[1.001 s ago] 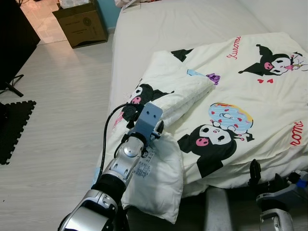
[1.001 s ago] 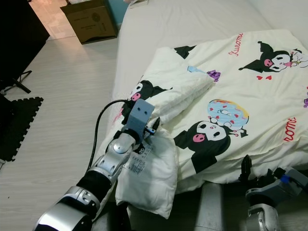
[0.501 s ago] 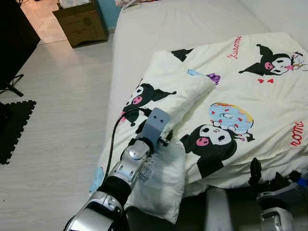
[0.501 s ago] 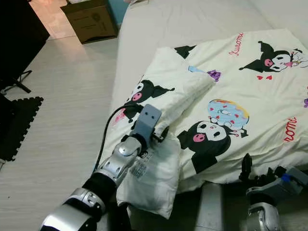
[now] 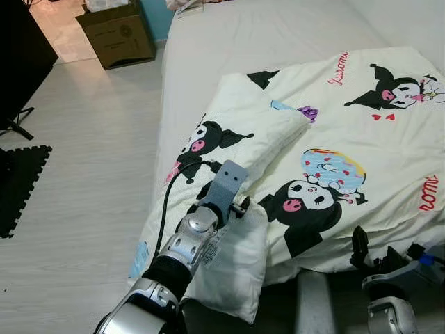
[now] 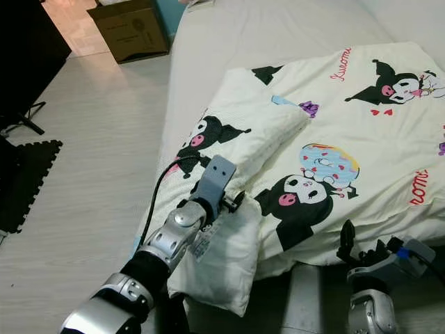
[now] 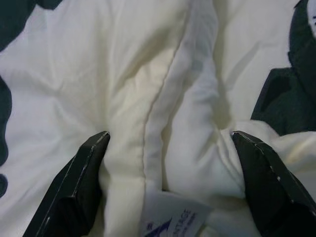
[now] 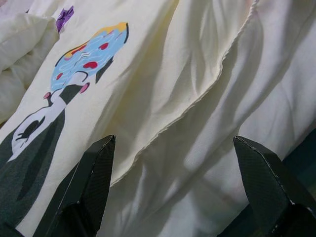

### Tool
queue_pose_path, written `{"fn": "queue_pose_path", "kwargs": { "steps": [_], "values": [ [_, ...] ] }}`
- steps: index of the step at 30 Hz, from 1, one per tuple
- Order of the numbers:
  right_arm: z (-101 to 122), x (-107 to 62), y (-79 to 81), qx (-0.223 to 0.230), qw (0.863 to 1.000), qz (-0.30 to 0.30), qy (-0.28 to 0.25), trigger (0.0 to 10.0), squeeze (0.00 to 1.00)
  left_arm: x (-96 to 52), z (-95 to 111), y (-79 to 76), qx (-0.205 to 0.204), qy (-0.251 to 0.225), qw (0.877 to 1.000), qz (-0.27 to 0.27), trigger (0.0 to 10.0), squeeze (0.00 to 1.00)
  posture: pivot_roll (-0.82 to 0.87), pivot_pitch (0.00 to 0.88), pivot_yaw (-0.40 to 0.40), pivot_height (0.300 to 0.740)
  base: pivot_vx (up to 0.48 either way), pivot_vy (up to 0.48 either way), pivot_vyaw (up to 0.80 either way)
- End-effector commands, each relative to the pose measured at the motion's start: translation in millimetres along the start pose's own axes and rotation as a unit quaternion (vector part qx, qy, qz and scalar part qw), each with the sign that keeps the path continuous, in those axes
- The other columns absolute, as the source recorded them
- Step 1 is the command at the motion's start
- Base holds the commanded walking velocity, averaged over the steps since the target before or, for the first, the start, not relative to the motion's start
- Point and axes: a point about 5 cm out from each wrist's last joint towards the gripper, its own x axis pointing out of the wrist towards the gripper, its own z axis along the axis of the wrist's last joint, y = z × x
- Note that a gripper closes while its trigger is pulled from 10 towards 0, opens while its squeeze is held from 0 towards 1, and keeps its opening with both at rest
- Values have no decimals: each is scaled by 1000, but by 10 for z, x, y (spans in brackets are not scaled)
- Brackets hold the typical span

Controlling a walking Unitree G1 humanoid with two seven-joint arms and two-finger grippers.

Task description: Clean up the room

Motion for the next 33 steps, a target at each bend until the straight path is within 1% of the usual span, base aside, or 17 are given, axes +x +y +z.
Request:
{"fn": "queue_pose_path", "kwargs": {
  "steps": [1,2,4,8,10,11,12,13,15,19,22,23,25,27,29,31,33],
  "values": [
    [-40,-35,-24,6,1000,-9,11,10000,0,-21,-146,9,-12,30,999,5,10000,0,-35,250,180,506,0,0,0],
    [-36,-34,-29,6,1000,-10,10,10000,0,-21,-140,19,-15,29,999,7,10000,0,-39,249,182,506,0,0,0],
    [-28,-33,-39,6,1000,-13,9,10000,0,-21,-84,105,-25,15,999,26,0,0,-40,246,180,506,0,0,0],
    [-28,-34,-40,6,1000,-14,9,10000,0,-24,-50,162,-25,7,999,37,0,0,-40,246,180,506,0,0,0],
    [-25,-33,-48,7,1000,-15,9,10000,0,-39,32,343,-21,-8,998,66,0,0,-41,244,178,506,0,0,0],
    [-22,-29,-55,6,1000,-16,9,10000,0,-66,91,556,-16,-16,995,98,0,0,-38,241,177,506,0,0,0],
    [-22,-29,-55,6,1000,-16,9,10000,0,-66,91,556,-16,-16,995,98,0,0,-38,241,177,506,0,0,0],
    [-22,-26,-57,6,1000,-16,9,10000,0,-78,103,636,-14,-17,994,110,0,0,-37,240,177,506,0,0,0],
    [-14,-16,-64,8,1000,-17,8,10000,0,-143,83,883,-10,-9,989,146,0,0,-37,240,177,506,0,0,0],
    [-12,-8,-65,8,1000,-17,7,10000,0,-191,46,1023,-6,-1,986,167,0,0,-32,237,175,506,0,0,0],
    [-7,7,-59,10,1000,-17,7,10000,0,-405,-208,1433,0,45,973,227,0,0,-24,236,172,506,0,0,0],
    [-7,7,-59,10,1000,-17,7,10000,0,-405,-208,1433,0,45,973,227,0,0,-24,236,172,506,0,0,0],
    [-8,12,-56,10,1000,-17,8,10000,0,-536,-290,1635,4,60,964,259,0,0,-20,236,171,506,0,0,0],
    [-8,12,-56,10,1000,-17,8,10000,0,-536,-290,1635,4,60,964,259,0,0,-20,236,171,506,0,0,0],
    [-21,14,-58,11,1000,-18,11,10000,0,-814,-445,1983,15,89,945,315,0,0,-11,236,172,506,0,0,0],
    [-39,17,-59,12,1000,-18,15,10000,0,-1089,-595,2257,26,122,925,360,0,0,-2,236,170,506,0,0,0],
    [-44,19,-58,12,1000,-18,16,10000,0,-1155,-630,2316,28,130,919,370,0,0,-2,236,170,506,0,0,0]
  ]
}}
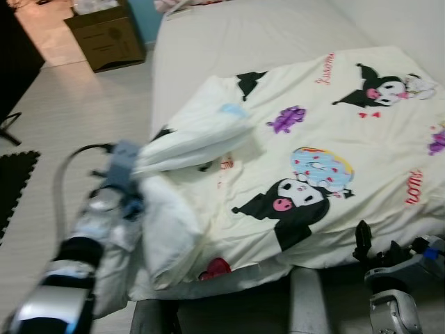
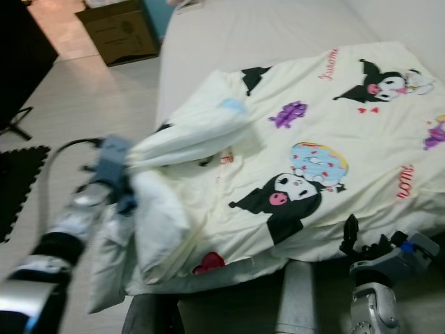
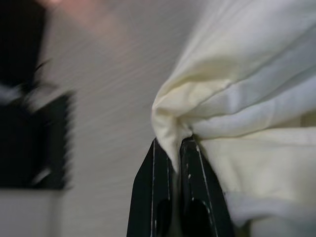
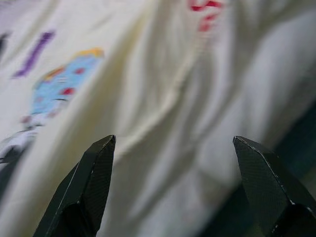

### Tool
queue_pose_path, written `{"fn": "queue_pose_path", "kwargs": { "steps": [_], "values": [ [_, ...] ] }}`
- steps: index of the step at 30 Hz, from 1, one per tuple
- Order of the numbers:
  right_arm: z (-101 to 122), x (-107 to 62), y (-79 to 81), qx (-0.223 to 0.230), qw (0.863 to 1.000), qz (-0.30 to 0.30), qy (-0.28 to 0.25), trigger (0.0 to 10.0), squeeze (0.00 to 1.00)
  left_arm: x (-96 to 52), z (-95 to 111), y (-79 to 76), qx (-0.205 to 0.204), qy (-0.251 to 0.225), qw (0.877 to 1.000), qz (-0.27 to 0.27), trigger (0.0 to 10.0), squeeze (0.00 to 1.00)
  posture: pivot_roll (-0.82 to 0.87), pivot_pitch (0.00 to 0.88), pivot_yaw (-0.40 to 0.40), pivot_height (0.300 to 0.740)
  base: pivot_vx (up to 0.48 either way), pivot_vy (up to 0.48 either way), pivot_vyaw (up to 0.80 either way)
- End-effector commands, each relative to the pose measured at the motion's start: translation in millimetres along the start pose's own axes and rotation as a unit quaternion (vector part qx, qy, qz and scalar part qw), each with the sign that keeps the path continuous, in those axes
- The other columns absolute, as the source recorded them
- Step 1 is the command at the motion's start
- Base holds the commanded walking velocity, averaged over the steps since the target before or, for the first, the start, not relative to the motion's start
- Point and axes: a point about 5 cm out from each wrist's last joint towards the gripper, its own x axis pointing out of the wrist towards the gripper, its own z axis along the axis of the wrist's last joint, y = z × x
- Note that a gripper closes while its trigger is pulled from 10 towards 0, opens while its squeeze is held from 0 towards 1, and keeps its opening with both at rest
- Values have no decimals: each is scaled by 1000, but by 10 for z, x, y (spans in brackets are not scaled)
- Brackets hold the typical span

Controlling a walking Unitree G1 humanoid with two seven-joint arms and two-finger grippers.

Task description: Clean up the room

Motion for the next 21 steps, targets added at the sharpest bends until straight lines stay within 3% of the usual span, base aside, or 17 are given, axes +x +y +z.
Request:
{"fn": "queue_pose_path", "kwargs": {
  "steps": [1,2,3,4,7,8,16,17,18,21],
  "values": [
    [-120,-41,-8,10,1000,-6,25,10000,0,-52,-315,259,7,51,998,45,0,0,3,238,167,506,0,0,0],
    [-131,-38,-1,10,1000,-5,28,10000,0,-74,-404,363,6,65,996,58,2706,0,8,239,165,506,0,0,0],
    [-139,-36,4,11,999,-4,30,10000,0,-92,-462,427,4,73,995,66,2706,0,8,239,165,506,0,0,0],
    [-149,-35,11,11,999,-3,32,10000,0,-117,-538,480,-4,84,994,75,10000,0,8,239,162,506,0,0,0],
    [-154,-35,16,11,999,-2,33,10000,0,-130,-579,500,-10,89,993,79,10000,0,8,239,162,506,0,0,0],
    [-158,-32,18,12,999,-2,34,10000,0,-140,-613,500,-13,92,992,82,10000,1000,5,237,157,506,0,0,0],
    [-132,-19,18,8,999,2,34,10000,0,-103,-555,263,-35,68,995,70,10000,1000,-18,235,153,506,0,0,0],
    [-123,-22,10,7,999,1,34,10000,0,-83,-500,201,-29,55,996,57,10000,114,-18,235,153,506,0,0,0],
    [-122,-24,4,6,999,1,34,10000,0,-74,-470,174,-27,48,997,50,10000,0,-26,233,152,506,0,0,0],
    [-116,-27,-11,4,999,0,33,10000,0,-56,-410,165,-18,35,998,46,10000,0,-29,229,151,506,0,0,0]
  ]
}}
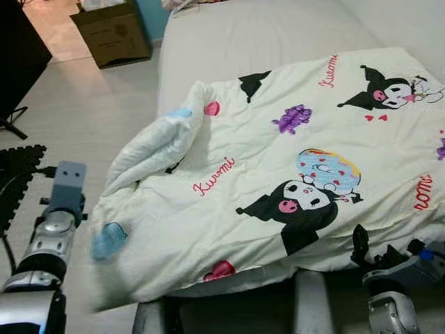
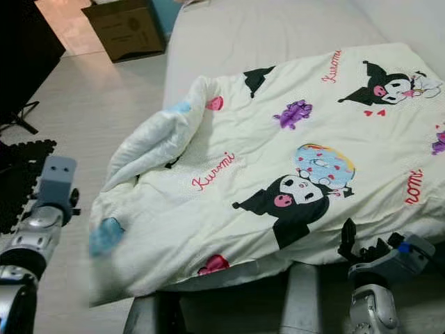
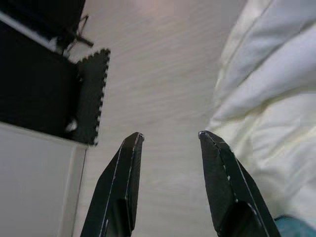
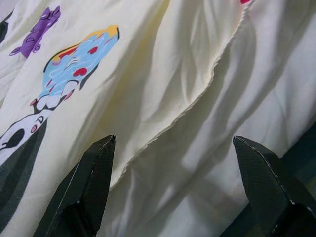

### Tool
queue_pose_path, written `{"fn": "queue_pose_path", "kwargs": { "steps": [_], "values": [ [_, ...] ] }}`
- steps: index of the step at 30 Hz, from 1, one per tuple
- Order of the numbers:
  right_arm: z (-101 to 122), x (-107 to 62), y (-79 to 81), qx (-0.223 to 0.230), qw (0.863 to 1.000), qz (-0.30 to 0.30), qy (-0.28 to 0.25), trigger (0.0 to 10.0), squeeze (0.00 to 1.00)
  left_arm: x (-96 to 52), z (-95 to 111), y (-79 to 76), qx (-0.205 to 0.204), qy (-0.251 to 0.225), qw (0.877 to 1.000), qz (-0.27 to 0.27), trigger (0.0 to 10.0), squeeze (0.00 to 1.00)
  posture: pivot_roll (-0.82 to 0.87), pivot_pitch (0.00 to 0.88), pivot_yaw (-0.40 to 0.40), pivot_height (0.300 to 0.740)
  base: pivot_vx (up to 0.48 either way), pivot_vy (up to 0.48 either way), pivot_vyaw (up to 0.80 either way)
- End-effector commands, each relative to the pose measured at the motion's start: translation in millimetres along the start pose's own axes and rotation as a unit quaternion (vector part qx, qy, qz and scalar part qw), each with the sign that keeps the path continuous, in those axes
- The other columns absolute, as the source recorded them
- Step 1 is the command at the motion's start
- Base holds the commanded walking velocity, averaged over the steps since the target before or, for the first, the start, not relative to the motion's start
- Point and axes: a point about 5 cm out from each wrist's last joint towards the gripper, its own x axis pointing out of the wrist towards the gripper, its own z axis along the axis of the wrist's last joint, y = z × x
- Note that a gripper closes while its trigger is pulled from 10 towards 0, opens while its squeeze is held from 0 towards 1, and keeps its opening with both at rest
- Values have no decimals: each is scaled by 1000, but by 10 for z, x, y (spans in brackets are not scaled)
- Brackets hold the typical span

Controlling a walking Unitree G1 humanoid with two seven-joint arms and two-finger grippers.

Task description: Clean up the room

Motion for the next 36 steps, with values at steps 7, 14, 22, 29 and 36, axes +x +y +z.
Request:
{"fn": "queue_pose_path", "kwargs": {
  "steps": [7,14,22,29,36],
  "values": [
    [-41,-31,-53,3,1000,-6,14,10000,0,8,27,89,20,-15,1000,17,10000,0,-29,220,143,506,0,0,0],
    [-65,6,-30,6,1000,-1,24,10000,0,-20,195,-229,-20,-73,991,-107,10000,0,-29,212,134,506,0,0,0],
    [-136,25,8,11,999,0,39,10000,0,-564,430,-1010,-25,-172,825,-538,10000,0,-19,214,126,506,0,0,0],
    [-159,-6,48,14,999,4,43,10000,0,-631,409,-1243,34,-181,812,-553,10000,0,-21,247,125,506,0,0,0],
    [-183,-103,131,18,999,33,36,10000,0,-484,645,-1440,25,-212,867,-449,10000,0,-45,255,135,506,0,0,0]
  ]
}}
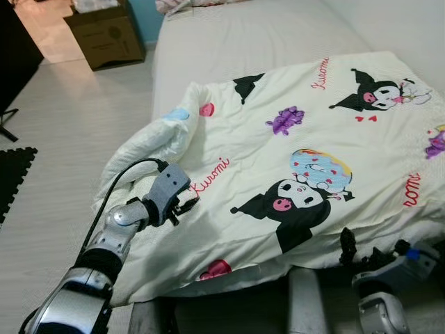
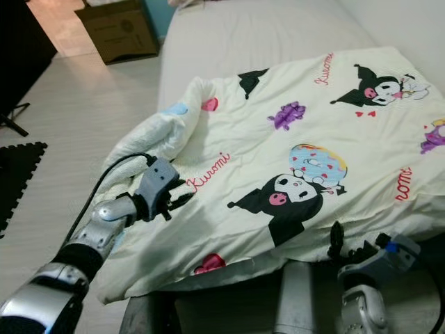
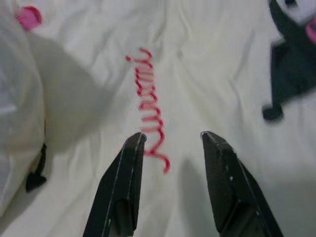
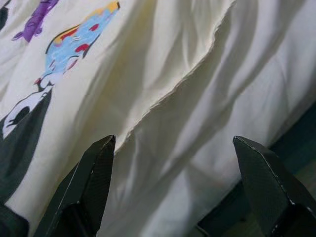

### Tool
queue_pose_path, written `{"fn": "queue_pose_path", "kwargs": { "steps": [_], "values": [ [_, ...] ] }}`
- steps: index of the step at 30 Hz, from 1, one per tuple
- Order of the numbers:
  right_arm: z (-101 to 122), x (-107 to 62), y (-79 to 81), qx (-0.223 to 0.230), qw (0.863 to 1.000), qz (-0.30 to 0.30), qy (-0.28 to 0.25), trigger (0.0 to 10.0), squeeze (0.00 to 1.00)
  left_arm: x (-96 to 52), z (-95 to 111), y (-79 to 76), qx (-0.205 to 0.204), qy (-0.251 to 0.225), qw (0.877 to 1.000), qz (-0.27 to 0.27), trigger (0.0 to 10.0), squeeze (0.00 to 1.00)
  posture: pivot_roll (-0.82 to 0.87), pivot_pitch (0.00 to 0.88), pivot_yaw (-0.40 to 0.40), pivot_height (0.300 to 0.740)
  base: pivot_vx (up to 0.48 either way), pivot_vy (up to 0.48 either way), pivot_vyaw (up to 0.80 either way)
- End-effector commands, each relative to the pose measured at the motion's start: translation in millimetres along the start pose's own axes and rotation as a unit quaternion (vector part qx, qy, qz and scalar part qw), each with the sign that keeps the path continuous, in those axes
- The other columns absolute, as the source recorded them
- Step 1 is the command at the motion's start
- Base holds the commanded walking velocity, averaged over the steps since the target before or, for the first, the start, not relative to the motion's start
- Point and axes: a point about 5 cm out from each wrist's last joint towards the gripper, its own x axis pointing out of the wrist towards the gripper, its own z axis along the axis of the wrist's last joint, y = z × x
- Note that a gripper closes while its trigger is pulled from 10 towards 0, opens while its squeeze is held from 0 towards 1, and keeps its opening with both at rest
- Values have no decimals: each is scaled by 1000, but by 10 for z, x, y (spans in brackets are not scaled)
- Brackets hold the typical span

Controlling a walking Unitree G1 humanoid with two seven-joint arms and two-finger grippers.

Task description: Clean up the room

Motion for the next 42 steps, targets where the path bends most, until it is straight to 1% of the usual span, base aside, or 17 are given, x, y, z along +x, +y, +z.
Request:
{"fn": "queue_pose_path", "kwargs": {
  "steps": [1,3,4,5,11,13,18,20,21,25,29,34,35,36,39,40,42],
  "values": [
    [-30,-36,35,4,1000,12,0,10000,0,-10,-20,7,-15,-5,1000,12,10000,0,-45,255,135,506,0,0,0],
    [-36,-33,40,4,1000,15,1,10000,0,7,52,-68,-87,-38,995,-2,10000,0,-52,236,138,516,0,0,0],
    [-44,-12,36,7,1000,14,4,10000,0,7,55,-172,-142,-56,988,-26,10000,0,-49,227,136,525,0,0,0],
    [-43,-3,36,8,1000,14,3,10000,0,9,45,-206,-155,-59,986,-33,10000,0,-49,227,136,530,0,0,0],
    [-41,47,45,9,1000,14,4,10000,0,8,-49,-328,-184,-60,980,-56,10000,0,-43,206,134,545,0,0,0],
    [-38,111,62,8,1000,15,6,10000,0,-78,-292,-410,-179,-22,981,-65,10000,0,-34,179,131,555,0,0,0],
    [-54,154,64,8,1000,15,9,10000,0,-205,-529,-442,-179,24,982,-57,10000,0,-35,169,131,564,0,0,0],
    [-202,175,30,6,999,4,35,10000,0,-443,-875,-489,-231,88,969,-20,10000,0,-33,138,125,579,0,0,0],
    [-260,175,36,8,999,4,45,10000,0,-492,-942,-509,-254,97,962,-7,10000,0,-31,127,123,584,0,0,0],
    [-368,180,76,13,998,11,63,10000,0,-586,-1067,-561,-270,119,955,12,10000,0,-33,114,122,599,0,0,0],
    [-431,227,196,14,997,33,74,10000,0,-739,-1283,-657,-277,171,945,40,10000,0,-40,79,113,613,0,0,0],
    [-513,301,254,7,995,46,92,10000,0,-995,-1568,-799,-296,254,917,86,10000,0,-49,35,94,638,0,0,0],
    [-513,301,254,7,995,46,92,10000,0,-995,-1568,-799,-296,254,917,86,10000,0,-49,35,94,638,0,0,0],
    [-553,301,240,4,994,44,100,10000,0,-1049,-1617,-822,-303,268,909,97,10000,0,-45,21,87,642,0,0,0],
    [-767,218,218,-5,988,49,146,10000,0,-1322,-1824,-962,-323,333,876,129,10000,0,-48,0,89,657,0,0,0],
    [-910,134,226,-16,982,60,179,10000,0,-1486,-1926,-1044,-329,369,857,144,10000,0,-50,0,89,667,0,0,0],
    [-991,81,229,-27,978,64,197,10000,0,-1574,-1974,-1085,-331,387,848,151,10000,0,-51,0,91,677,0,0,0]
  ]
}}
